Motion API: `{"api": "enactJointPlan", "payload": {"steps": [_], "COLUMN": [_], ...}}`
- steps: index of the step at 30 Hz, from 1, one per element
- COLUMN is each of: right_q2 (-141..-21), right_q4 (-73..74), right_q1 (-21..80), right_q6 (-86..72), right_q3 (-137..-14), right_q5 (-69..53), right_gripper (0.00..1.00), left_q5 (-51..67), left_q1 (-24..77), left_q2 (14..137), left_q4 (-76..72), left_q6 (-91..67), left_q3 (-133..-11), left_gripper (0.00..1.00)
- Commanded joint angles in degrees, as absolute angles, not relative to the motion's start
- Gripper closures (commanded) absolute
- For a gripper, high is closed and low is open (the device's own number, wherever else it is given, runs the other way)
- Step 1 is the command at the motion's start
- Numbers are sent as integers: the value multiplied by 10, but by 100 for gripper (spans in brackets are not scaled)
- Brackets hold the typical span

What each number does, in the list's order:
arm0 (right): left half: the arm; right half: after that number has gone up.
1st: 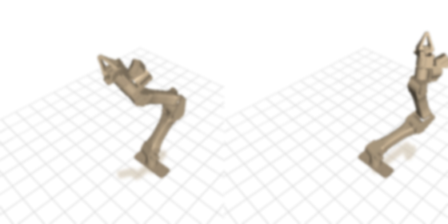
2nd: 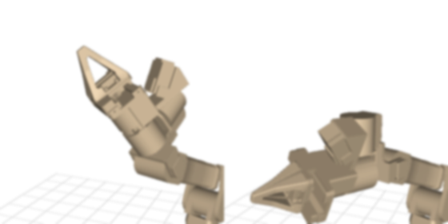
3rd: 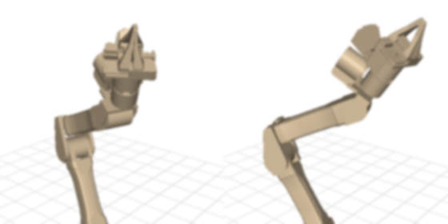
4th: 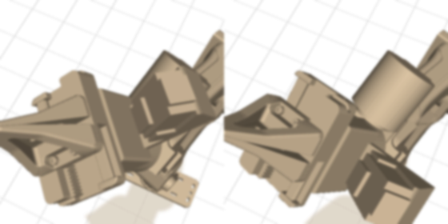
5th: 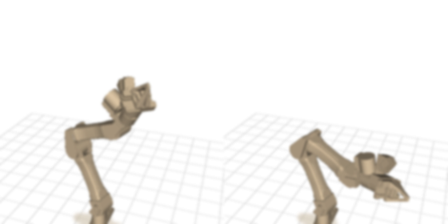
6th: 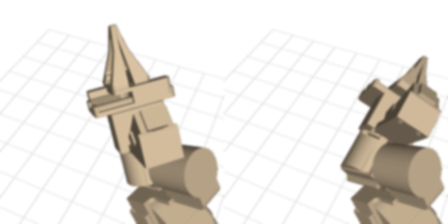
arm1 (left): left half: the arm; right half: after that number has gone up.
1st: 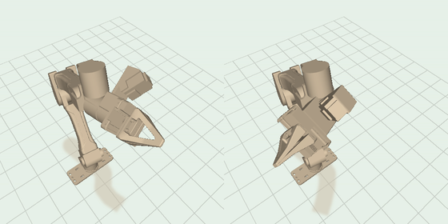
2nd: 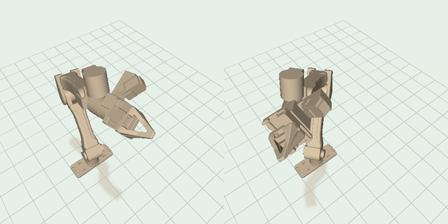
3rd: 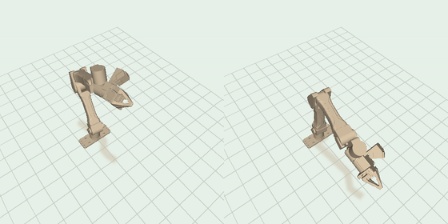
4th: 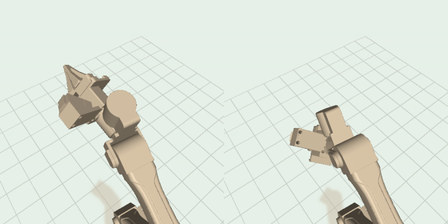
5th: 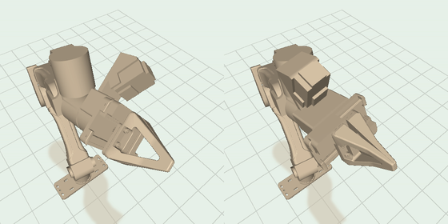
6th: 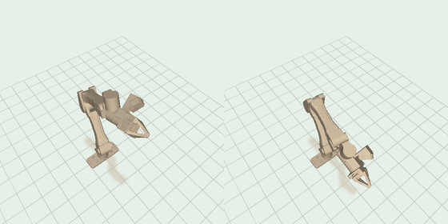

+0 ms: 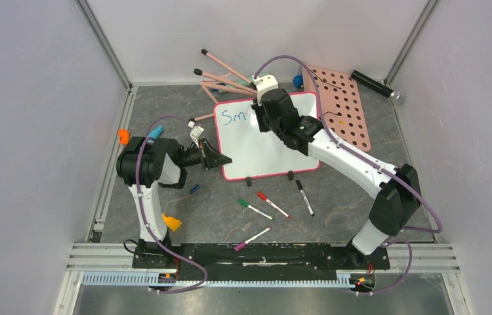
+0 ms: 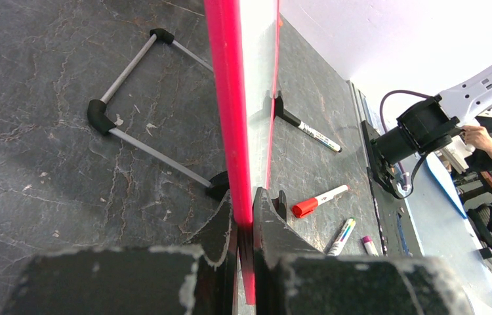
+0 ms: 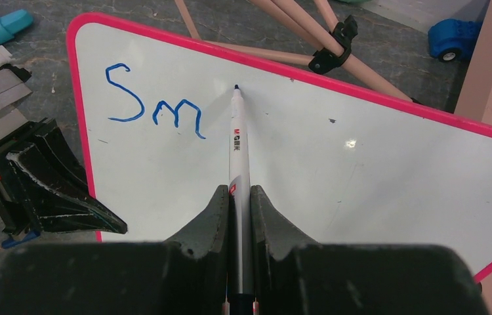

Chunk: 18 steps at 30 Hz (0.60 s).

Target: Write a sentence on the whiteboard

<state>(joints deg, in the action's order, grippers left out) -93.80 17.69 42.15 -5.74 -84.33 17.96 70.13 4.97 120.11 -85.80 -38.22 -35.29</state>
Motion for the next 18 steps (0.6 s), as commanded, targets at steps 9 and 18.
{"api": "enactJointPlan", "payload": {"steps": [9,18], "right_q2": [-930,-927], "right_q4": [161,167], "right_q1": [415,415], "right_q6": [-63,-66], "right_q3": [-841,-840], "right_q5": [186,198], "right_gripper": [100,100], "left_q5": [659,660], "left_q1": [49,49], "left_q2": [1227,1227], "left_q4": [-892,-892], "left_q6": [-236,-236], "left_q3": [-349,-349], "left_gripper": [98,98]}}
